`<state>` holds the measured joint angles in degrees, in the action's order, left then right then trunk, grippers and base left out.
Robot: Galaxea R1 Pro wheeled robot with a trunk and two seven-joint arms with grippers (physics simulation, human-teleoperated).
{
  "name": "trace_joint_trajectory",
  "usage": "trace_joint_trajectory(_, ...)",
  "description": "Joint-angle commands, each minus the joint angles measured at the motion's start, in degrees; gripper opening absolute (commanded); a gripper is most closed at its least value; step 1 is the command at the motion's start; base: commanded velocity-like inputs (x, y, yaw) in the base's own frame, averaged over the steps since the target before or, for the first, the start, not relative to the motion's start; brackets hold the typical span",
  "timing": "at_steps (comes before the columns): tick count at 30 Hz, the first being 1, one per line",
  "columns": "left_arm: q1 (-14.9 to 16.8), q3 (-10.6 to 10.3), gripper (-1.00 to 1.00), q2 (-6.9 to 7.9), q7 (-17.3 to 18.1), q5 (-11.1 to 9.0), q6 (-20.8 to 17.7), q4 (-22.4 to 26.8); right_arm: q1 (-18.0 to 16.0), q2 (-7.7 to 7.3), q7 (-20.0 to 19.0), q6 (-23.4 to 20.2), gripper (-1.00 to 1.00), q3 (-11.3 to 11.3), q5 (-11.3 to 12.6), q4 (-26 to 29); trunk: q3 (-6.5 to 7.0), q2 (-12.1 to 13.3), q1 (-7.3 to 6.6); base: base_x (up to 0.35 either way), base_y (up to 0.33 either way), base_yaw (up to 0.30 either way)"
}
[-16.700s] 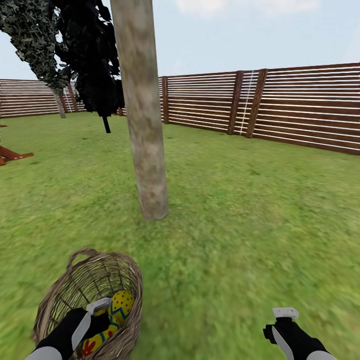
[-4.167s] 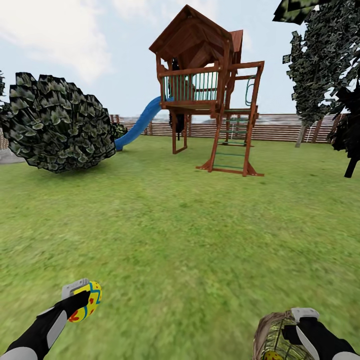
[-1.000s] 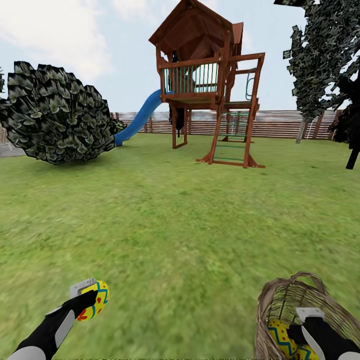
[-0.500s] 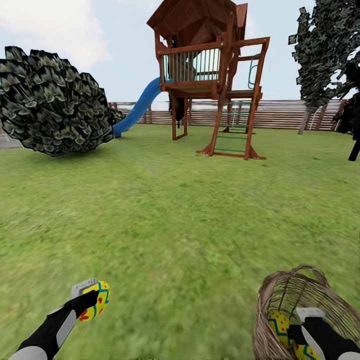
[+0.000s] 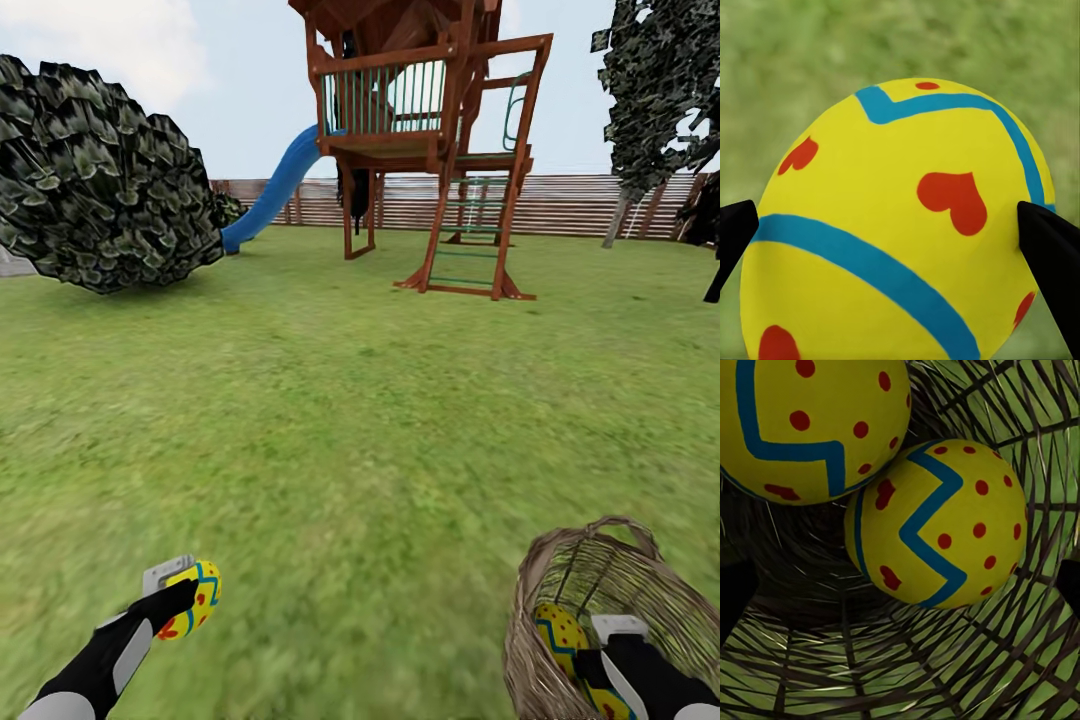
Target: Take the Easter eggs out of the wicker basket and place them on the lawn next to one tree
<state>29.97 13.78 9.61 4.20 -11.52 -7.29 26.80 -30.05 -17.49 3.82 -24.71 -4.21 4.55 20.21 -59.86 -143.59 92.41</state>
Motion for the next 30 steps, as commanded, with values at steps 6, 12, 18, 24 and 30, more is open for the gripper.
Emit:
trace_joint_trajectory(6, 0.00, 0.41, -1.00, 0.12, 0.37, -0.51, -0.18, 0.07, -0.01, 0.16, 0.44, -0.34, 1.00, -0.45, 0.48, 0.09, -0.06, -0.03, -0.02, 0.000, -0.001, 0.000)
trace_joint_trajectory(12, 0.00, 0.29, -1.00, 0.09, 0.11, -0.48, 3.87, -0.60, -0.01, 0.25, 0.47, -0.34, 1.00, -0.45, 0.46, 0.09, -0.06, -0.03, -0.02, 0.000, -0.258, 0.000)
trace_joint_trajectory(18, 0.00, 0.21, -1.00, 0.06, 0.12, -0.52, 3.97, -0.69, -0.01, 0.26, 0.46, -0.34, 1.00, -0.51, 0.38, 0.09, -0.06, -0.03, -0.02, 0.000, -0.113, 0.000)
trace_joint_trajectory(24, 0.00, 0.20, -1.00, 0.03, 0.20, -0.52, 4.04, -0.51, -0.01, 0.26, 0.48, -0.33, 1.00, -0.54, 0.37, 0.09, -0.06, -0.03, -0.02, 0.000, -0.002, 0.000)
trace_joint_trajectory(30, 0.01, 0.25, -1.00, 0.02, 0.11, -0.52, 4.04, -0.04, -0.01, 0.34, 0.48, -0.26, 1.00, -0.54, 0.29, 0.09, -1.39, -0.11, 0.14, 0.000, 0.000, 0.000)
